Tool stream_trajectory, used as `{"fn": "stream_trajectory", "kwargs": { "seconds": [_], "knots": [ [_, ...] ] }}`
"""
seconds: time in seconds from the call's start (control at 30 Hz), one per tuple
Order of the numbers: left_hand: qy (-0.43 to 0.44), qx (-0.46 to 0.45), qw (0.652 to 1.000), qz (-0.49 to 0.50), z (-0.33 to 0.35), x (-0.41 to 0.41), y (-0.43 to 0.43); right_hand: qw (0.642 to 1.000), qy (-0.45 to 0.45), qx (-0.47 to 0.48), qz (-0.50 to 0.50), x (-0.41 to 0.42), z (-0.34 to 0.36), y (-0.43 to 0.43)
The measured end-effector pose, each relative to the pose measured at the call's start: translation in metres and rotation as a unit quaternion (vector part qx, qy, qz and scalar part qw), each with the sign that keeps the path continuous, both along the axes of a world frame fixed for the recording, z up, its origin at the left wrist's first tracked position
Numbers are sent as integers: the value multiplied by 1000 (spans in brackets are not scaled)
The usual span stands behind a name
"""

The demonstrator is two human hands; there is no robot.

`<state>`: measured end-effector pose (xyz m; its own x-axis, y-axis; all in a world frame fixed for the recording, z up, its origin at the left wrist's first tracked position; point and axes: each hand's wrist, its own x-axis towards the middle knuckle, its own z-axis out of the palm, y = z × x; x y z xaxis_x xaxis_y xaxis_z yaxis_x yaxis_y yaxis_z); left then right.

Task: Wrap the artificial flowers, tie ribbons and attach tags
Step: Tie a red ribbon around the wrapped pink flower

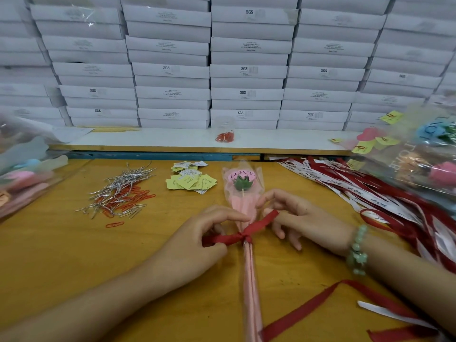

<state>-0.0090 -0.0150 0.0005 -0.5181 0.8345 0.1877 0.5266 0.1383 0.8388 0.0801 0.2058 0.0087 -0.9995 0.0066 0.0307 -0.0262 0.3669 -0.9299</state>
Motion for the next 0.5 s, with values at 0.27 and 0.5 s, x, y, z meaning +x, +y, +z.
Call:
{"fn": "stream_trajectory", "kwargs": {
  "seconds": [0.27, 0.5],
  "knots": [
    [-41, 18, 998, -41, 4, 3, -1, 997, 52, 59, -12, 0, -4, -6],
    [-48, 37, 989, -132, 8, 5, -5, 998, 59, 2, -9, 1, -3, -7]
  ]
}}
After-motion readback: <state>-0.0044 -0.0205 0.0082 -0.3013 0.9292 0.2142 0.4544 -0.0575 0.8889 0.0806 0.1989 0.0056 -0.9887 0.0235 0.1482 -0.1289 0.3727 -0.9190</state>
